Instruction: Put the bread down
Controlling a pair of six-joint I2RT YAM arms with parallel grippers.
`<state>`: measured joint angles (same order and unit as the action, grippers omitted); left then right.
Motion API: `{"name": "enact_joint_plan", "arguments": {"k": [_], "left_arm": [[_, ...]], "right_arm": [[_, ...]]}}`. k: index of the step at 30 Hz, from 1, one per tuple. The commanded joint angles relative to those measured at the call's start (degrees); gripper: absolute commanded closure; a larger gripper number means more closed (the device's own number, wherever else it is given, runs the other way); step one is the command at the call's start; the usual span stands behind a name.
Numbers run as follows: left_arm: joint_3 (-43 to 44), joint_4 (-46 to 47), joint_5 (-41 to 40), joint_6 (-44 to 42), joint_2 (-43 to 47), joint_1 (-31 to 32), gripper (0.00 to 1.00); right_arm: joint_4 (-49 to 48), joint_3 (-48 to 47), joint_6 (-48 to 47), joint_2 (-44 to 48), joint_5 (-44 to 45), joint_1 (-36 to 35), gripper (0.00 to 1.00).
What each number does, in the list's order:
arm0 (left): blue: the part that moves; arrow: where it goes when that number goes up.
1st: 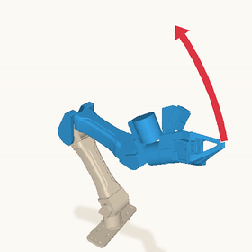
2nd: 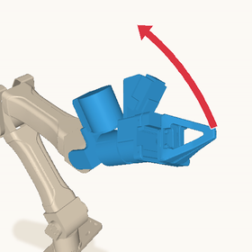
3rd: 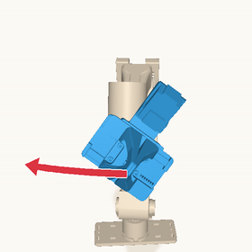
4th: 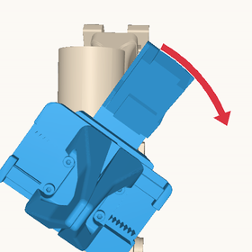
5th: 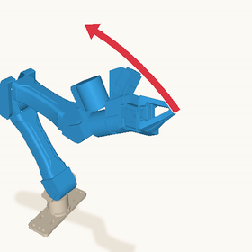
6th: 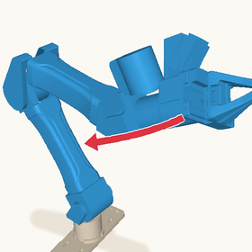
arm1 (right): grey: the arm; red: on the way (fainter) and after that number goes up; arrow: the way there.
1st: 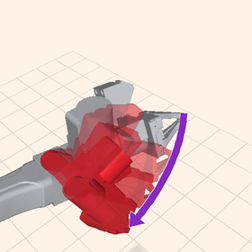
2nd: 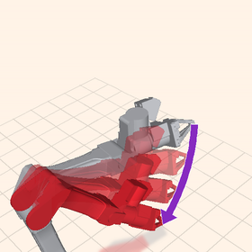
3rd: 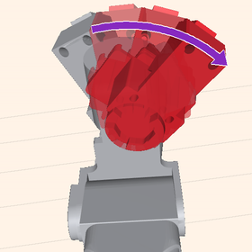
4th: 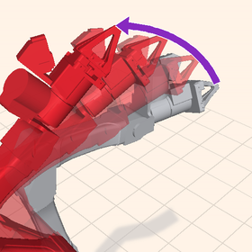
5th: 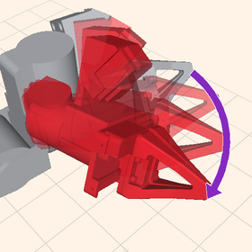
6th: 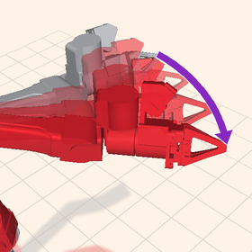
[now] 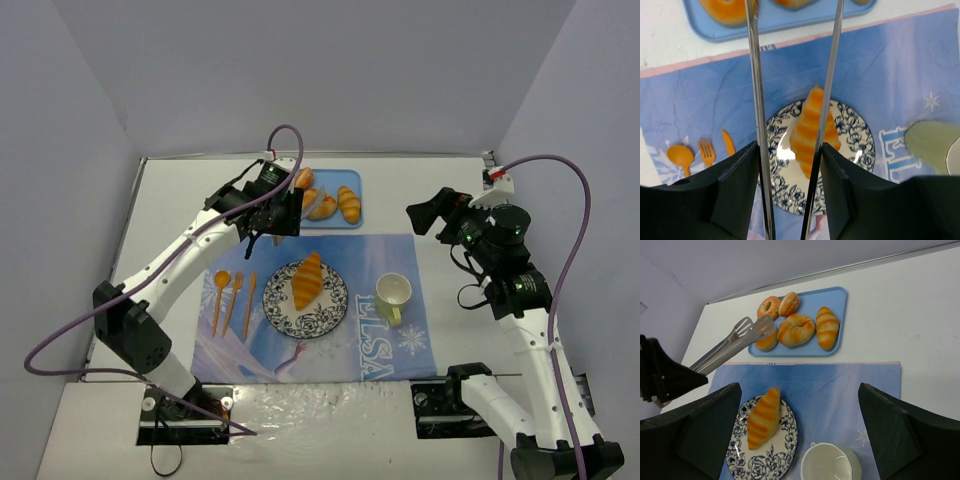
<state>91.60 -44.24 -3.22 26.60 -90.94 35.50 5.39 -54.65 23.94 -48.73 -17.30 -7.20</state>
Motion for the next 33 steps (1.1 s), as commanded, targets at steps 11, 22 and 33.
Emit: {"name": "enact_joint_plan", "arguments": {"k": [11,22,33], "left_arm": [[14.08,2.03,1.24,-1.03,-14.09,-2.38,0.55],[12.18,3.32,-1.13,0.25,-15.10,-2.46,0.55],[10.71,3.11,-2.58,0.03,-14.87,-2.46,0.55]], "right_arm": [[-4.77,-2.48,-0.13,0.93,-0.01,-0.54,0.00],[-4.38,-2.30,-0.56,0.80,-0.10,-0.62,0.00],[-4.33,-2.56,-0.48,0.39,-0.19,-0.80,0.00]]}}
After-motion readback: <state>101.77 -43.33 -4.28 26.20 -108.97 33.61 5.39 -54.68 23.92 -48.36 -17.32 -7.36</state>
